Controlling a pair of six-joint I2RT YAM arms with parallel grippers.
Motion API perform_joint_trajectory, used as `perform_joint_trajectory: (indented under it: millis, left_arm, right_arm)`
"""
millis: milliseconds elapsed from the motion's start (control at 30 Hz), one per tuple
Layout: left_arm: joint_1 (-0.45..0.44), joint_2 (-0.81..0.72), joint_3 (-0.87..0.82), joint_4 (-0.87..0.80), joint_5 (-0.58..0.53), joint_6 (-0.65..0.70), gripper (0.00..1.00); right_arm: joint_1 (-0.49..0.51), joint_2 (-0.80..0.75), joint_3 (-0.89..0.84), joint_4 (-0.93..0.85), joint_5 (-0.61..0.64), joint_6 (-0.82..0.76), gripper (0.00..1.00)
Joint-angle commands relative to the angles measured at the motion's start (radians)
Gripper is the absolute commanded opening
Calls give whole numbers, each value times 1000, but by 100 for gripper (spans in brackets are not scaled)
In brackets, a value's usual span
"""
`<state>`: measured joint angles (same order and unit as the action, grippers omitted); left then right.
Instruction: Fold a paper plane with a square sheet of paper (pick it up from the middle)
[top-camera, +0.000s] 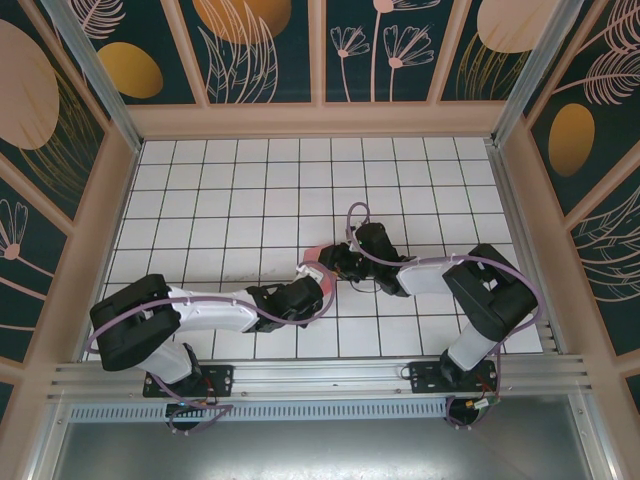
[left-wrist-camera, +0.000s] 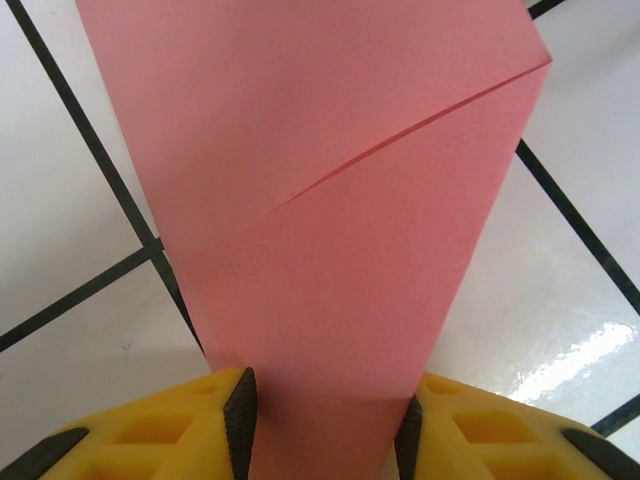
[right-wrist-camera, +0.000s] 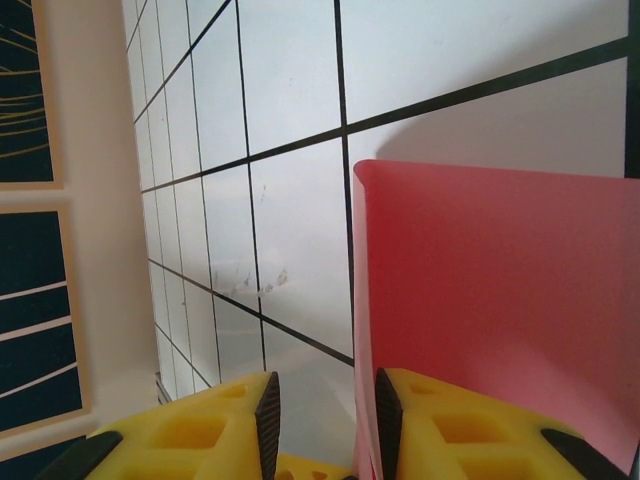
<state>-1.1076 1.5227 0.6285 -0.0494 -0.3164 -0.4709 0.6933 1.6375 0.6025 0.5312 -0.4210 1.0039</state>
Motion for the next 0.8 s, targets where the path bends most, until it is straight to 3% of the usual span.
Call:
perform_joint_trajectory:
  millis: [0,333,767]
  left_arm:
    - [-9,-37,-2,-12,-38,12,41]
    - [-9,-34,-12,-10,-21,10,32]
    - [-9,-12,-23,-12,-29,-1,38]
  right_arm:
    - [-3,21,23,-3,-18,-7,34]
    - [-2,32,29,-10,-19,-6,34]
    - [-2,32,37,-17,-29,-17,29]
